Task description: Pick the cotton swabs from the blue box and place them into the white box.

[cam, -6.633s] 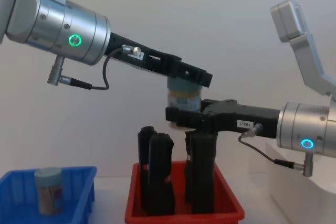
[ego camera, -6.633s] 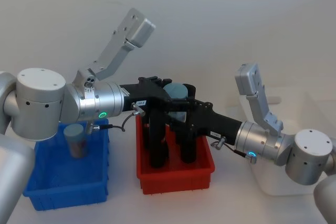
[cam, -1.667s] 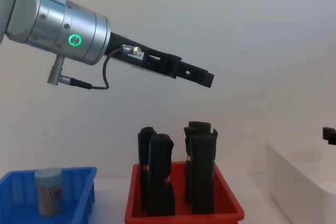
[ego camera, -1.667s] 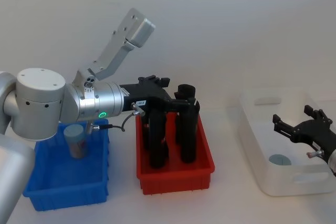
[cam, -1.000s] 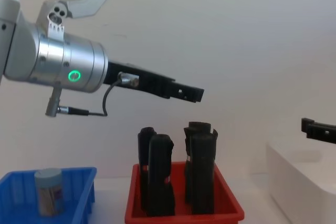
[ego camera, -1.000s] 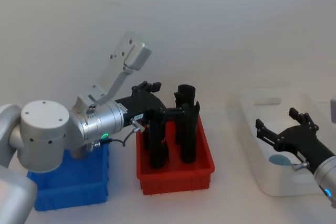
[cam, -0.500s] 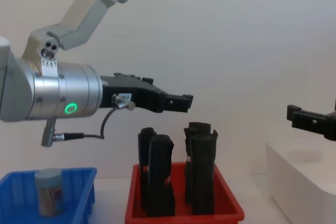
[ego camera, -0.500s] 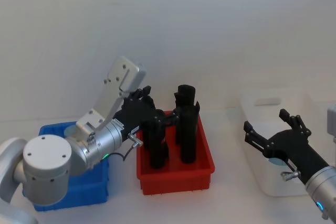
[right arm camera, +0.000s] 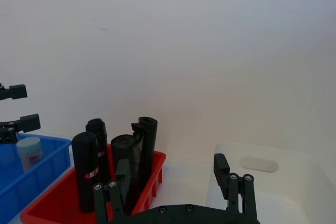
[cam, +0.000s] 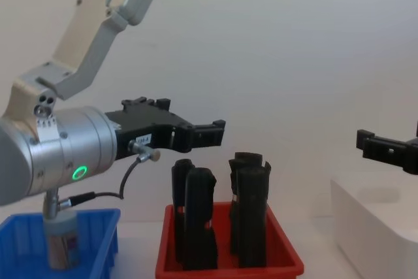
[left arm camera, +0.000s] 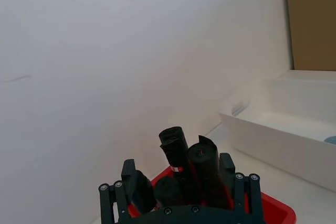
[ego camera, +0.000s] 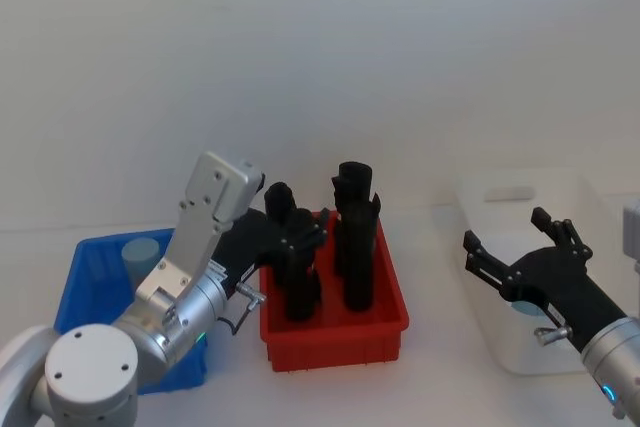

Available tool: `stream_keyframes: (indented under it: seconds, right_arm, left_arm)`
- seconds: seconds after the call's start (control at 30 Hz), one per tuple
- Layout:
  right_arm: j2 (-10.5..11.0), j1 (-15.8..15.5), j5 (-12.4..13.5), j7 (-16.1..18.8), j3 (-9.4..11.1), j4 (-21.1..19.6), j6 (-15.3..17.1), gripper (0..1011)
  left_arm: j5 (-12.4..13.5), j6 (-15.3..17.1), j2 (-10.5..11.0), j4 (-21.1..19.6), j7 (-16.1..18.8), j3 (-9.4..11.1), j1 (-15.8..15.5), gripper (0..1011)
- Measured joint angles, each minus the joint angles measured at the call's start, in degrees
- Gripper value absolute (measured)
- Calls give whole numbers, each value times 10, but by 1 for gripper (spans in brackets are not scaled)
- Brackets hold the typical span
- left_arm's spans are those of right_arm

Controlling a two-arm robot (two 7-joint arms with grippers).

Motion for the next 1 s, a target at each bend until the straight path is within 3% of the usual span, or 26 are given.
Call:
stream_keyframes:
  seconds: [0.4, 1.0]
  right_arm:
    - [0, 0, 0, 0, 0, 0, 0, 1001]
    - [0, 0, 0, 0, 0, 0, 0, 1001]
  left_arm:
    - [-2, -61, 9, -19, 71, 8, 43, 1004]
    - [-2, -67, 9, -20, 78, 9, 46, 1004]
